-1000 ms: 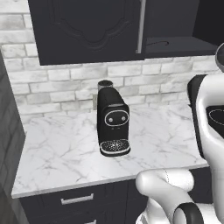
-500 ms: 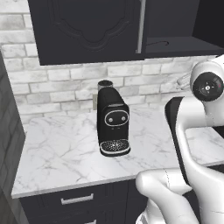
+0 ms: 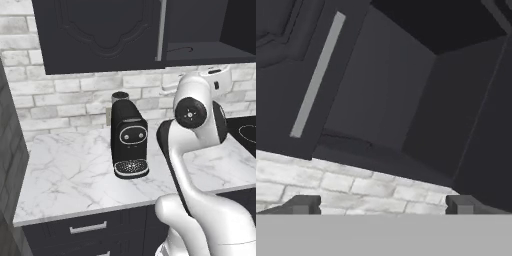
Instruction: Open the cabinet and move the ladle to the pot. Then close the cabinet.
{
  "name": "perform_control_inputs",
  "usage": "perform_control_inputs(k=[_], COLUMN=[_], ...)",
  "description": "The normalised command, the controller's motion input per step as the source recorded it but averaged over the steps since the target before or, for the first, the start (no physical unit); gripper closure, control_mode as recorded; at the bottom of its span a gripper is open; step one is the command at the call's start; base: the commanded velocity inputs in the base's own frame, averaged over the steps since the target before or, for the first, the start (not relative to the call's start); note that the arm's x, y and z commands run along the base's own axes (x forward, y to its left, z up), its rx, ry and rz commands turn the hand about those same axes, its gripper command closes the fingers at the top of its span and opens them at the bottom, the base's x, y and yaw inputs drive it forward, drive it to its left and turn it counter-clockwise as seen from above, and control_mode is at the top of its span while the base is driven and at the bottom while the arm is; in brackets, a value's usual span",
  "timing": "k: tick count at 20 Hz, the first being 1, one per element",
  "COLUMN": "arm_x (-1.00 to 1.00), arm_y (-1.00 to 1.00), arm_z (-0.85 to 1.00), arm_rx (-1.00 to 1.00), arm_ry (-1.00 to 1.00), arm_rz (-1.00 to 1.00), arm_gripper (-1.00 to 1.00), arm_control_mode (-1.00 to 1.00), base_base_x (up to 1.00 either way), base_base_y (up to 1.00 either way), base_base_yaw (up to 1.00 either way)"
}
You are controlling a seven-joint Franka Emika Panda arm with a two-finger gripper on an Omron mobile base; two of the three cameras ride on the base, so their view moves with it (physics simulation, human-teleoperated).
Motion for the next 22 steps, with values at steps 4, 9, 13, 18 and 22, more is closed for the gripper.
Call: perform_control_inputs(k=[4,9,13,18,22], arm_x=[0.09,0.02,0.11,0.29,0.41], arm_y=[0.82,0.35,-0.03,-0.19,-0.26], arm_z=[0.16,0.27,0.36,0.26,0.03], arm_rx=[0.25,0.22,0.09,0.08,0.03], arm_ry=[-0.2,-0.17,-0.09,0.0,0.0], arm_rz=[0.1,0.14,0.14,0.13,0.1], arm_gripper=[-1.0,-1.0,-1.0,-1.0,-1.0], arm_control_mode=[-1.0,-1.0,-1.0,-1.0,-1.0], base_base_x=[0.0,0.0,0.0,0.0,0.0], base_base_y=[0.0,0.0,0.0,0.0,0.0], base_base_yaw=[0.0,0.0,0.0,0.0,0.0])
